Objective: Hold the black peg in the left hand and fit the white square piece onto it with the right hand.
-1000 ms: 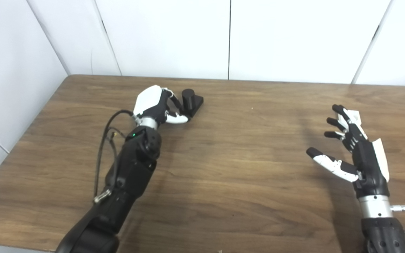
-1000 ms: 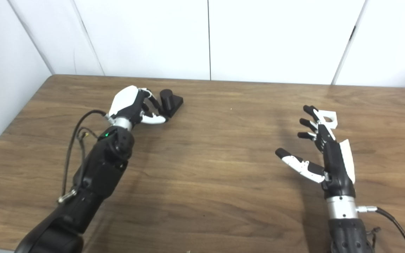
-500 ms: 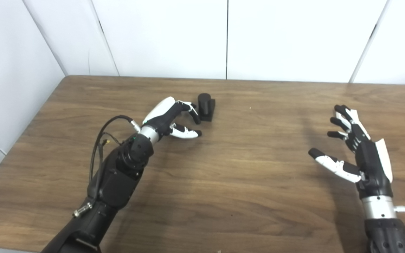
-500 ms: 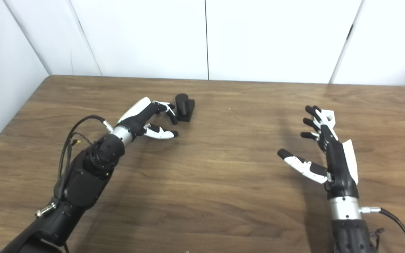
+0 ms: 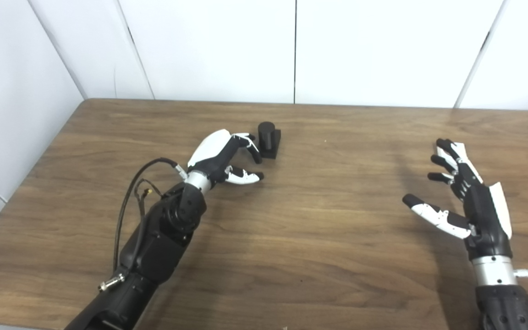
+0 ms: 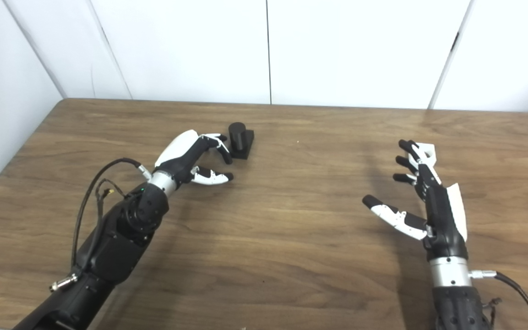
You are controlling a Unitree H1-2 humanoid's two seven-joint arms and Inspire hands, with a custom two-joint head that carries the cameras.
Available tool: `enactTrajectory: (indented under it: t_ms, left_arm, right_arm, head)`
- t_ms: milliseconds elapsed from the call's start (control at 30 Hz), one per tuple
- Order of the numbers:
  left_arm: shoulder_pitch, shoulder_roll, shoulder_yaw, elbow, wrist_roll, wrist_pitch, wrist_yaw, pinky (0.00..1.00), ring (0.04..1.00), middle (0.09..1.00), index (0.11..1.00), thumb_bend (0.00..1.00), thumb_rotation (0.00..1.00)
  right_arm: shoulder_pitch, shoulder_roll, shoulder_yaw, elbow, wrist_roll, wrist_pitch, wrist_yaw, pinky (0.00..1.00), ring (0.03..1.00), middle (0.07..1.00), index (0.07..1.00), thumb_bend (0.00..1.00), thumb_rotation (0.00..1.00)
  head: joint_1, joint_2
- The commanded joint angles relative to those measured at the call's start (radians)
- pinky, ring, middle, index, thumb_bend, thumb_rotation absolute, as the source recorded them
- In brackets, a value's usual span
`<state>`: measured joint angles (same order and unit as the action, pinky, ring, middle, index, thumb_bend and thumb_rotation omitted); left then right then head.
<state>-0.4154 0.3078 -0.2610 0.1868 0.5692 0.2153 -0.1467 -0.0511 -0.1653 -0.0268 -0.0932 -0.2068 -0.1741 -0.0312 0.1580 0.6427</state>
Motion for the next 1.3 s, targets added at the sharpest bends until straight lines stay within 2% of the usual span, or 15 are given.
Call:
enactTrajectory:
  t_ms: [0, 33, 67, 100, 133, 200, 300, 400, 667, 933, 1000, 1267]
  left_arm:
    - [0.013, 0.004, -0.011, -0.003, 0.010, 0.023, -0.010, 0.83, 0.905, 0.886, 0.496, 0.52, 0.09]
    - [0.015, -0.001, -0.007, 0.001, 0.018, 0.025, 0.007, 0.83, 0.904, 0.884, 0.496, 0.52, 0.09]
    - [0.018, -0.007, -0.003, 0.005, 0.026, 0.028, 0.027, 0.83, 0.903, 0.884, 0.525, 0.58, 0.13]
    - [0.021, -0.014, 0.000, 0.007, 0.036, 0.029, 0.051, 0.82, 0.903, 0.885, 0.579, 0.71, 0.23]
    - [0.026, -0.023, 0.005, 0.006, 0.048, 0.036, 0.079, 0.82, 0.899, 0.889, 0.619, 0.80, 0.29]
    - [0.037, -0.043, 0.016, -0.007, 0.075, 0.056, 0.127, 0.83, 0.902, 0.900, 0.660, 0.85, 0.33]
    - [0.051, -0.062, 0.021, -0.030, 0.121, 0.079, 0.184, 0.83, 0.911, 0.918, 0.708, 0.86, 0.37]
    - [0.061, -0.078, 0.025, -0.051, 0.160, 0.102, 0.223, 0.88, 0.932, 0.936, 0.744, 0.86, 0.40]
    - [0.066, -0.104, 0.026, -0.081, 0.199, 0.154, 0.252, 0.93, 0.939, 0.944, 0.745, 0.84, 0.42]
    - [0.064, -0.126, 0.025, -0.086, 0.229, 0.187, 0.272, 0.92, 0.934, 0.937, 0.724, 0.84, 0.42]
    - [0.063, -0.131, 0.023, -0.083, 0.240, 0.191, 0.287, 0.88, 0.919, 0.923, 0.707, 0.85, 0.40]
    - [0.035, -0.168, 0.022, -0.031, 0.252, 0.219, 0.329, 0.83, 0.911, 0.916, 0.709, 0.86, 0.41]
  right_arm:
    - [-0.038, -0.008, -0.004, -0.022, 0.006, -0.030, -0.002, 0.72, 0.853, 0.956, 0.884, 0.62, 0.27]
    - [-0.038, -0.008, -0.004, -0.018, 0.009, -0.033, -0.002, 0.72, 0.853, 0.954, 0.883, 0.63, 0.27]
    - [-0.039, -0.008, -0.004, -0.014, 0.014, -0.036, 0.000, 0.72, 0.854, 0.954, 0.882, 0.63, 0.27]
    - [-0.040, -0.009, -0.003, -0.012, 0.014, -0.040, 0.000, 0.72, 0.856, 0.954, 0.882, 0.63, 0.27]
    - [-0.040, -0.009, -0.002, -0.011, 0.016, -0.043, 0.002, 0.72, 0.855, 0.955, 0.883, 0.63, 0.27]
    - [-0.038, -0.009, -0.001, -0.017, 0.020, -0.039, 0.005, 0.72, 0.855, 0.957, 0.884, 0.63, 0.27]
    - [-0.036, -0.013, -0.001, -0.020, 0.021, -0.032, 0.010, 0.72, 0.858, 0.959, 0.888, 0.63, 0.28]
    - [-0.040, -0.018, -0.003, -0.013, 0.022, -0.037, 0.012, 0.73, 0.860, 0.960, 0.891, 0.63, 0.29]
    - [-0.051, -0.019, 0.000, -0.008, 0.033, -0.031, 0.010, 0.74, 0.862, 0.957, 0.881, 0.63, 0.28]
    - [-0.050, -0.023, 0.003, -0.007, 0.031, -0.037, 0.012, 0.74, 0.859, 0.960, 0.890, 0.62, 0.26]
    - [-0.050, -0.021, 0.002, -0.007, 0.027, -0.034, 0.008, 0.73, 0.855, 0.955, 0.882, 0.63, 0.25]
    - [-0.053, -0.021, 0.004, 0.005, 0.030, -0.045, 0.009, 0.73, 0.856, 0.956, 0.884, 0.62, 0.26]
  head:
    - [0.000, -0.001]
    - [0.000, -0.001]
    - [-0.001, -0.002]
    - [-0.001, -0.002]
    - [-0.003, -0.002]
    - [-0.005, -0.003]
    - [-0.005, -0.005]
    - [0.000, -0.006]
    - [0.002, -0.005]
    - [0.011, -0.003]
    - [0.013, -0.003]
    - [0.010, -0.003]
